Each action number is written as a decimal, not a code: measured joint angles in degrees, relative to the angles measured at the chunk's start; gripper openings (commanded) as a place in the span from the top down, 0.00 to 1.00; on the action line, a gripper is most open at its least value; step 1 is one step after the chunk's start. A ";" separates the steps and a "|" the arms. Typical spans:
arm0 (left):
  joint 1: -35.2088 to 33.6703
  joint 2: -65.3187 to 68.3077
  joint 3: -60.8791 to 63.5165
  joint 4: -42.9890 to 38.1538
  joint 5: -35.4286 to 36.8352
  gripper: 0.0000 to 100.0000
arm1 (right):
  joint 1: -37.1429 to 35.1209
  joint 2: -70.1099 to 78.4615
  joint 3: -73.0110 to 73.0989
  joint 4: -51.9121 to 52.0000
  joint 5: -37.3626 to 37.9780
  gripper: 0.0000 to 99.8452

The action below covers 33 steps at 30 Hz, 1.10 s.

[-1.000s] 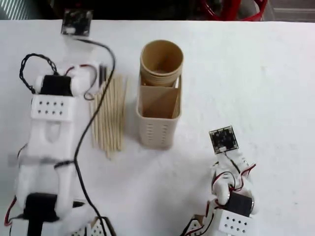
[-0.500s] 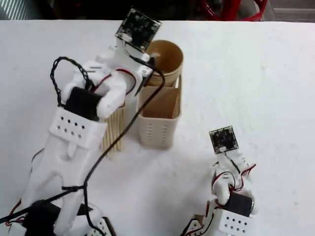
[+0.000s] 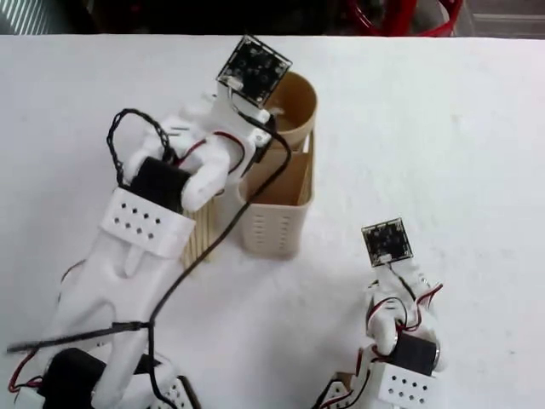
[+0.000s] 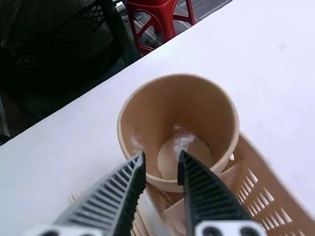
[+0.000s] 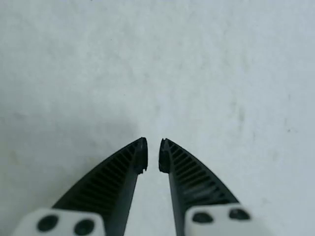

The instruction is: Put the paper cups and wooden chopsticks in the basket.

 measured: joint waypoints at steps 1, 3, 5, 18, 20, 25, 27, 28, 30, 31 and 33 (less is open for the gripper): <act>-0.44 0.00 -2.55 1.49 0.00 0.87 | 0.00 0.00 0.00 0.00 0.00 0.94; -2.55 0.00 -9.05 5.80 0.00 0.87 | 0.00 0.00 0.00 0.00 0.00 0.94; -6.24 0.00 -16.18 10.73 0.35 0.87 | 0.00 0.00 0.00 0.00 0.00 0.94; -28.84 -0.09 18.99 -0.88 11.60 0.87 | 0.00 0.00 0.00 0.00 0.00 0.94; -27.60 -0.09 28.66 -9.05 9.58 0.87 | 0.00 0.00 0.00 0.00 0.00 0.94; -24.35 0.26 36.04 -15.21 5.54 0.87 | 0.00 0.00 0.00 0.00 0.00 0.94; -24.26 2.29 36.22 -16.97 4.22 0.87 | 0.00 0.00 0.00 0.00 0.00 0.94; -24.26 4.40 36.13 -17.14 3.96 0.87 | 0.00 0.00 0.00 0.00 0.00 0.94; -24.26 9.23 34.37 -16.09 3.78 0.87 | 0.00 0.00 0.00 0.00 0.00 0.94; -24.26 12.22 32.26 -14.51 3.78 0.87 | 0.00 0.00 0.00 0.00 0.00 0.94; -24.35 17.93 26.99 -10.11 3.78 0.87 | 0.00 0.00 0.00 0.00 0.00 0.94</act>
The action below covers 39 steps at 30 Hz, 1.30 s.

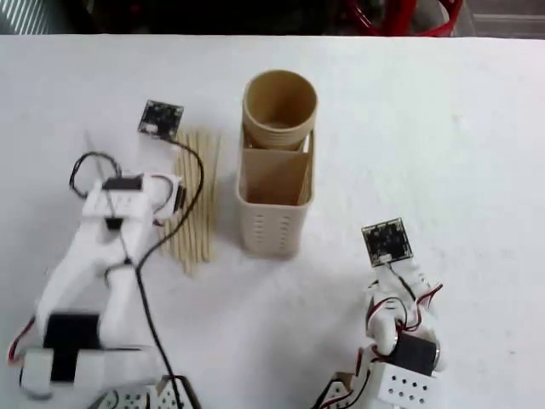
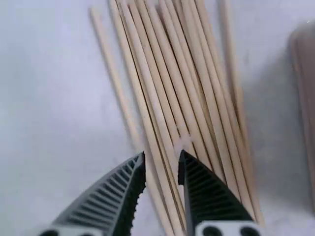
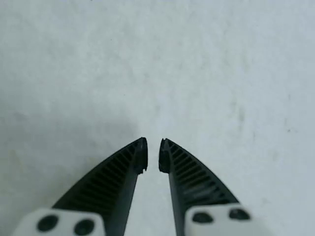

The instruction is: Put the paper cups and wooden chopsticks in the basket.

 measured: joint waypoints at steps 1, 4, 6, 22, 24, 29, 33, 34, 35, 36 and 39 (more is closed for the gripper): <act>-0.18 2.29 -2.73 2.55 0.00 0.87 | 0.00 0.00 0.00 0.00 0.00 0.94; -0.53 4.22 -7.12 6.51 0.26 0.85 | 0.00 0.00 0.00 0.00 0.00 0.94; -0.53 4.22 -8.09 7.30 0.70 0.85 | 0.00 0.00 0.00 0.00 0.00 0.94; 0.09 4.22 -5.36 -0.09 1.05 0.85 | 0.00 0.00 0.00 0.00 0.00 0.94; 0.09 4.22 -5.36 -0.97 1.05 0.85 | 0.00 0.00 0.00 0.00 0.00 0.94; 0.09 4.92 -4.84 -2.37 1.05 0.85 | 0.00 0.00 0.00 0.00 0.00 0.94; 0.09 10.81 -6.24 -2.46 1.05 0.85 | 0.00 0.00 0.00 0.00 0.00 0.94; 0.09 12.22 -7.21 -2.20 1.14 0.86 | 0.00 0.00 0.00 0.00 0.00 0.94; 0.09 13.27 -8.53 -1.76 1.14 0.87 | 0.00 0.00 0.00 0.00 0.00 0.94; 0.18 14.15 -9.67 -1.05 1.14 0.89 | 0.00 0.00 0.00 0.00 0.00 0.94; 0.26 15.21 -11.34 0.62 1.23 0.92 | 0.00 0.00 0.00 0.00 0.00 0.94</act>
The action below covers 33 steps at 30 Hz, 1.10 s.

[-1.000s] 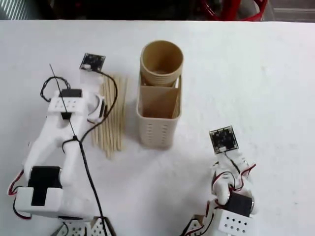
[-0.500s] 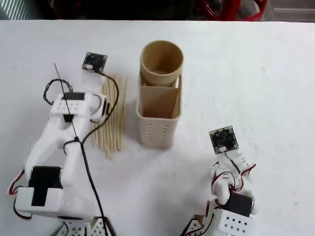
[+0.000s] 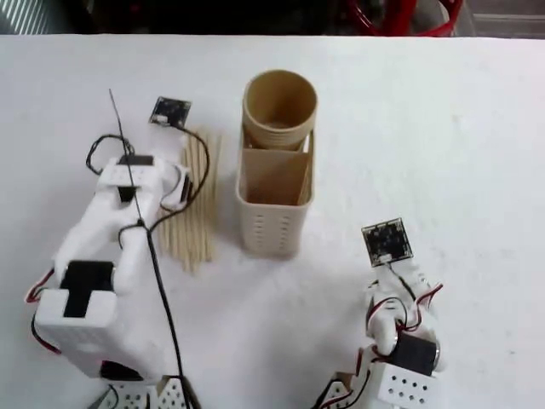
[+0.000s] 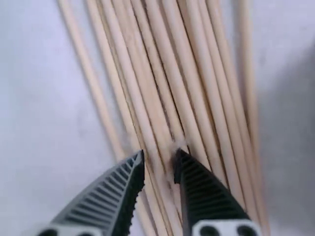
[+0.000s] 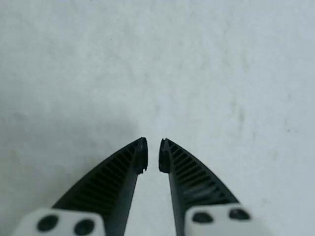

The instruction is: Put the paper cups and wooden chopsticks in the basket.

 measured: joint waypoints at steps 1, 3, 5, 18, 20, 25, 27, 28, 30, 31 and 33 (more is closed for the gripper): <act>0.00 0.00 0.00 0.18 0.00 0.92 | 0.00 0.00 0.00 0.00 0.00 0.94; 0.00 0.26 -0.09 0.18 0.00 0.91 | 0.00 0.00 0.00 0.00 0.00 0.94; 0.00 0.26 -0.09 0.18 0.09 0.90 | 0.00 0.00 0.00 0.00 0.00 0.94; -0.26 0.35 -0.97 4.57 0.09 0.89 | 0.00 0.00 0.00 0.00 0.00 0.94; -0.26 0.35 -0.97 4.57 0.09 0.89 | 0.00 0.00 0.00 0.00 0.00 0.94; -0.26 0.35 -0.97 6.51 0.09 0.89 | 0.00 0.00 0.00 0.00 0.00 0.94; -0.26 0.35 -0.97 6.68 0.00 0.90 | 0.00 0.00 0.00 0.00 0.00 0.94; -0.26 0.35 -0.97 6.68 0.00 0.90 | 0.00 0.00 0.00 0.00 0.00 0.94; -0.26 0.35 -0.97 6.68 0.00 0.90 | 0.00 0.00 0.00 0.00 0.00 0.94; -0.26 0.35 -0.97 6.68 0.00 0.91 | 0.00 0.00 0.00 0.00 0.00 0.94; -0.26 0.35 -0.97 6.68 0.00 0.94 | 0.00 0.00 0.00 0.00 0.00 0.94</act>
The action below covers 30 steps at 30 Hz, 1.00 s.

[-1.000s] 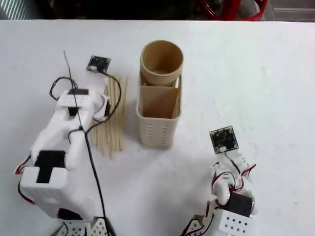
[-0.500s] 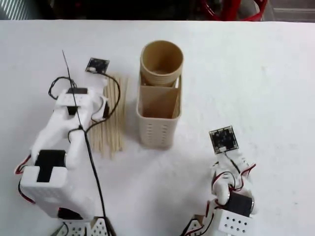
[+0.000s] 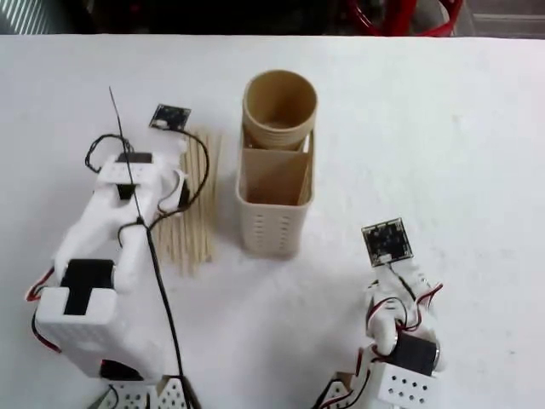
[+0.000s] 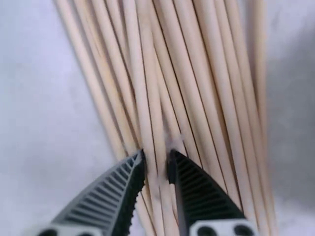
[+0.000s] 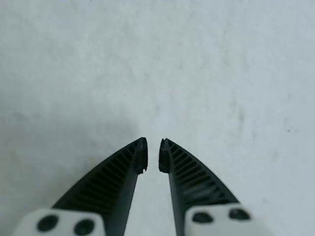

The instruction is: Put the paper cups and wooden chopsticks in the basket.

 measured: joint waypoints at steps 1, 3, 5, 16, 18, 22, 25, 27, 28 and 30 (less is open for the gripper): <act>0.00 0.00 0.00 0.00 0.09 0.94 | 0.00 0.00 0.00 0.00 0.00 0.94; 0.09 0.00 0.00 0.09 0.09 0.94 | 0.00 0.00 0.00 0.00 0.00 0.94; 0.18 0.00 0.00 0.09 0.09 0.94 | 0.00 0.00 0.00 0.00 0.00 0.94; 0.18 -3.25 -3.08 5.71 0.18 0.94 | 0.00 0.00 0.00 0.00 0.00 0.94; 0.18 -5.36 -3.08 5.80 1.32 0.94 | 0.00 0.00 0.00 0.00 0.00 0.94; 0.26 -8.97 -3.08 5.80 2.11 0.94 | 0.00 0.00 0.00 0.00 0.00 0.94; 0.35 -10.46 -3.08 5.80 2.20 0.95 | 0.00 0.00 0.00 0.00 0.00 0.94; 0.35 -11.25 -3.08 5.80 3.25 0.95 | 0.00 0.00 0.00 0.00 0.00 0.94; 0.35 -11.96 -3.08 5.80 3.96 0.95 | 0.00 0.00 0.00 0.00 0.00 0.94; 0.44 -14.24 -3.08 5.89 4.66 0.95 | 0.00 0.00 0.00 0.00 0.00 0.94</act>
